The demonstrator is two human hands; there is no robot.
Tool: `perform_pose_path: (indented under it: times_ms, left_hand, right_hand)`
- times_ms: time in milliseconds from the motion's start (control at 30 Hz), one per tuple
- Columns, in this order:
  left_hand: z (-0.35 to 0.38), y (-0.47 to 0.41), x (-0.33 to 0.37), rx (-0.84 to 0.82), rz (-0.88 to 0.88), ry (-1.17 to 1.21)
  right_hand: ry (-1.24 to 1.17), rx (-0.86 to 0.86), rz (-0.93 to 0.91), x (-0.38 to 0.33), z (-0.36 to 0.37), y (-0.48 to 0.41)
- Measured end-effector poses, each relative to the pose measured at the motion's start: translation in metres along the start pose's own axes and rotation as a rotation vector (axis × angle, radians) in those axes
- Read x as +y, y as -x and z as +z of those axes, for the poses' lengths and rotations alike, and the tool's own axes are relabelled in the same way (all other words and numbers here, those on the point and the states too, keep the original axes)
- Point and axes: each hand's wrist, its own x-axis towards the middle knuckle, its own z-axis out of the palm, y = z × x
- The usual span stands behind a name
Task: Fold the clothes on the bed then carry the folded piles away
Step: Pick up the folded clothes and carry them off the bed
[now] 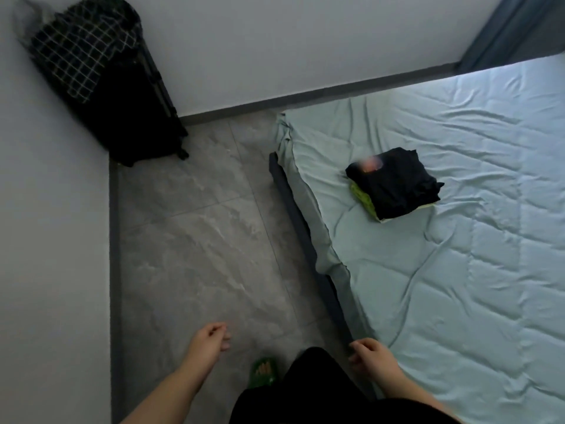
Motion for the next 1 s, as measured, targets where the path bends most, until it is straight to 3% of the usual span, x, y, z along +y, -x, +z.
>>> perform_pose_path:
  times_ms: [267,400,767,1000]
  left_hand:
    - [0.041,-0.070,0.118,-0.025,0.009,-0.072]
    - [0.061,-0.097,0.172,-0.013,-0.032,-0.110]
    - [0.114,-0.206,0.338,-0.099,0.043,-0.265]
    - [0.175,-0.298,0.443,-0.329,0.088,-0.567]
  right_hand:
    - [0.067,0.075,0.113,-0.052,-0.058,-0.062]
    - [0.104,-0.002,0.108,-0.109,-0.085,-0.105]
    - [-0.273,0.046,-0.023,-0.283,-0.138,-0.202]
    - [-0.568,0.209,0.153,-0.339,-0.149,-0.243]
